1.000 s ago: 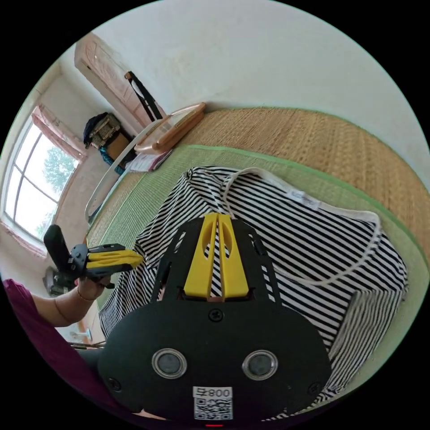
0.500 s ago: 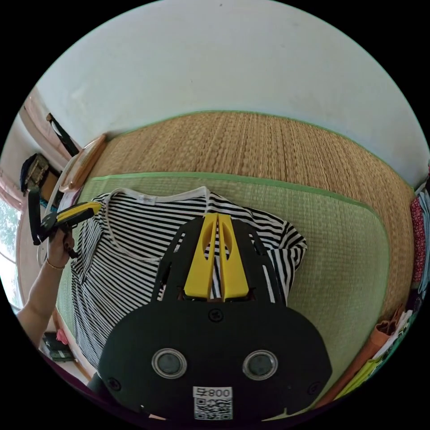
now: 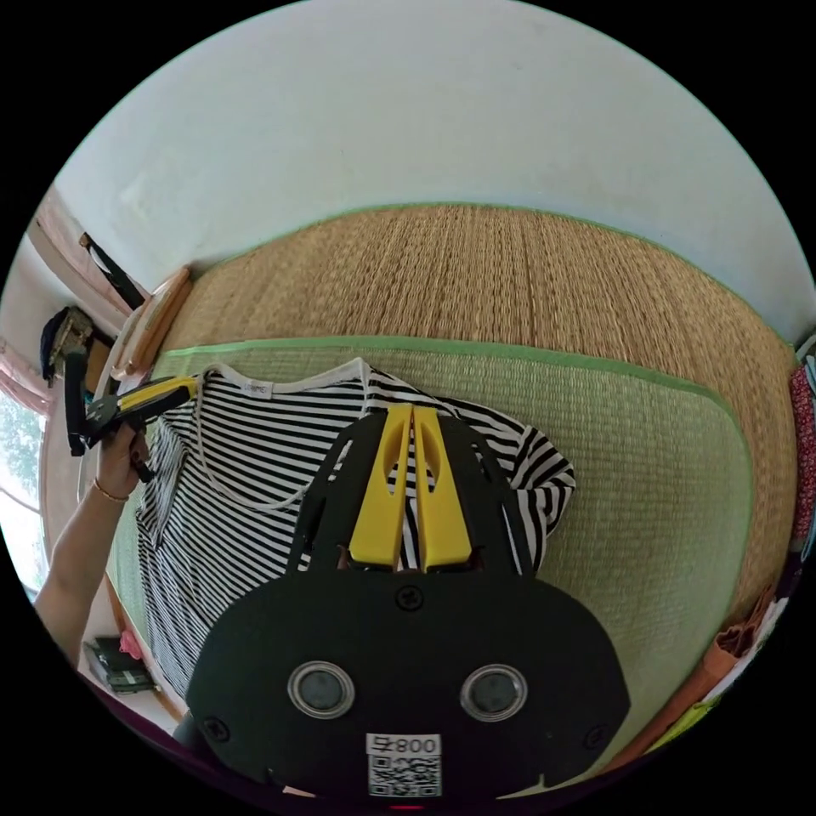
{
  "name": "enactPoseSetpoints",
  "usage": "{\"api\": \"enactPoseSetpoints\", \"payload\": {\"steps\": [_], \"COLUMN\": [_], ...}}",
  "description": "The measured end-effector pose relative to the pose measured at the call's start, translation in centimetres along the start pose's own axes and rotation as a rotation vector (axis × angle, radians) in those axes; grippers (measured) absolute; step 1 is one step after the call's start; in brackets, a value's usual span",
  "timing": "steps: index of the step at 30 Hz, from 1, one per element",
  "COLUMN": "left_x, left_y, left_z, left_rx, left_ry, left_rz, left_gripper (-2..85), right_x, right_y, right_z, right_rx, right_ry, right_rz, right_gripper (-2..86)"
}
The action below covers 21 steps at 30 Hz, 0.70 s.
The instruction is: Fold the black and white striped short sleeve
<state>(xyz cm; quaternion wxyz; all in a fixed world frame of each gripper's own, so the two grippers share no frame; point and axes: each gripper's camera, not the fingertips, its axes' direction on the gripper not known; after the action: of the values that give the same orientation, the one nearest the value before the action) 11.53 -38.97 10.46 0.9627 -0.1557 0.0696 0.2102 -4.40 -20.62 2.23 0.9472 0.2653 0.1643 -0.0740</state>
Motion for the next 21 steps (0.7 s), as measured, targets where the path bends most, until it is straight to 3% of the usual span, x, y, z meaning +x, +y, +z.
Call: {"api": "enactPoseSetpoints", "payload": {"steps": [9, 13, 21], "left_x": [-1.6, -1.9, -1.0], "left_y": [10.0, 22.2, 47.2], "left_z": [-5.5, -9.5, -17.3], "left_rx": [0.125, 0.049, -0.07], "left_ry": [0.211, 0.303, 0.384], "left_rz": [-0.123, -0.178, -0.512], "left_gripper": [0.3, 0.7, 2.9], "right_x": [6.2, 9.1, 10.6], "right_y": [2.2, 7.7, 25.9], "right_z": [-9.1, -15.5, -27.2], "right_rx": [0.039, 0.053, -0.179], "right_ry": [-0.081, -0.13, -0.086], "right_rz": [0.066, 0.081, 0.072], "right_gripper": [0.1, 0.1, 0.5]}}
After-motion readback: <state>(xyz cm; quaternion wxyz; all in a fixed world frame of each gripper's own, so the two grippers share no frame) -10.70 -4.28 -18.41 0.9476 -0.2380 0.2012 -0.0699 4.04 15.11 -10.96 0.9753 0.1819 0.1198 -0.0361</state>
